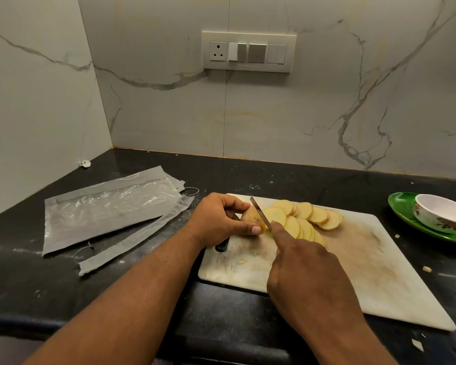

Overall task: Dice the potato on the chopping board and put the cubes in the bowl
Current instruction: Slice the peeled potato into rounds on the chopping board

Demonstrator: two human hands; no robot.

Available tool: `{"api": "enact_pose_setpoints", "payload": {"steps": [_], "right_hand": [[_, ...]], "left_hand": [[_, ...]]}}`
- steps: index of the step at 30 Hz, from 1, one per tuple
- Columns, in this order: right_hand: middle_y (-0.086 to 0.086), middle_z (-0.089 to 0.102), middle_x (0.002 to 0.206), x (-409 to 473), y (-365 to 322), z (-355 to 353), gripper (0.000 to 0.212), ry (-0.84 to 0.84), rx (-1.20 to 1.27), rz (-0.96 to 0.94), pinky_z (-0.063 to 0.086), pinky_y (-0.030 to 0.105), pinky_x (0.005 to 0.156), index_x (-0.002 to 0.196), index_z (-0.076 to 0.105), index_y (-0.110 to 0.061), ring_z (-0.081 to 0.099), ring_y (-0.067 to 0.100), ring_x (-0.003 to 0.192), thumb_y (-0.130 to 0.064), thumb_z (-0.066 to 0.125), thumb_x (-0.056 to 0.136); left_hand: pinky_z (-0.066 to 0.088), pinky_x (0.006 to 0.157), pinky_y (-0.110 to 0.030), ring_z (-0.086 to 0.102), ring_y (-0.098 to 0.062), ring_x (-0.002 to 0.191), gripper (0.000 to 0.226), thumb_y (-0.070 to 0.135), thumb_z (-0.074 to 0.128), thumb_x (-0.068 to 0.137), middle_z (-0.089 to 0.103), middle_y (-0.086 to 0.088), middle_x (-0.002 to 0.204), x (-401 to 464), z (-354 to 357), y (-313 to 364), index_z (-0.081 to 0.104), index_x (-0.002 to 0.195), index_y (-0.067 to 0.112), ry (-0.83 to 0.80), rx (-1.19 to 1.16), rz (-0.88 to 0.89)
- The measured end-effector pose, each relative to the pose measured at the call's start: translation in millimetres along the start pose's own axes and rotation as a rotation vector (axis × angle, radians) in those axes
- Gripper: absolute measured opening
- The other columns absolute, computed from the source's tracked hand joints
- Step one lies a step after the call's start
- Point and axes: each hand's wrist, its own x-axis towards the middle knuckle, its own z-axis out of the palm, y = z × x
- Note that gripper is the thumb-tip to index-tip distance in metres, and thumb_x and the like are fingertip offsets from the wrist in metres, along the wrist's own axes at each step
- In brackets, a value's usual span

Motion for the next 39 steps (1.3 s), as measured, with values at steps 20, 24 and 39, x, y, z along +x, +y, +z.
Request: {"api": "enact_pose_setpoints", "payload": {"steps": [20,24,39], "right_hand": [[-0.004,0.06,0.111,9.3,-8.8,7.4,0.064,0.001,-0.042,0.046,0.03,0.017,0.055,0.158,0.013,-0.032,0.044,0.008,0.076,-0.023,0.04,0.101],[-0.004,0.049,0.093,22.2,-12.0,13.3,0.061,0.002,0.005,0.059,0.031,0.017,0.052,0.157,0.021,-0.032,0.045,0.009,0.072,-0.02,0.04,0.1],[-0.003,0.061,0.105,33.8,-15.1,19.6,0.043,-0.072,0.03,0.073,0.042,0.02,0.061,0.141,0.043,-0.03,0.044,0.009,0.072,-0.023,0.051,0.099]], "left_hand": [[0.06,0.077,-0.024,0.069,-0.011,0.084,0.066,0.042,0.096,0.058,0.074,0.007,0.102,3.9,1.5,-2.5,0.076,0.116,0.019,0.006,0.02,0.023],[0.06,0.076,-0.023,0.071,-0.012,0.084,0.076,0.055,0.09,0.048,0.075,0.008,0.098,5.3,1.9,-3.8,0.077,0.114,0.02,0.004,0.023,0.04],[0.061,0.075,-0.024,0.073,-0.01,0.081,0.07,0.061,0.085,0.051,0.077,0.006,0.093,4.9,3.8,-7.8,0.079,0.108,0.019,0.023,0.047,0.084]]}}
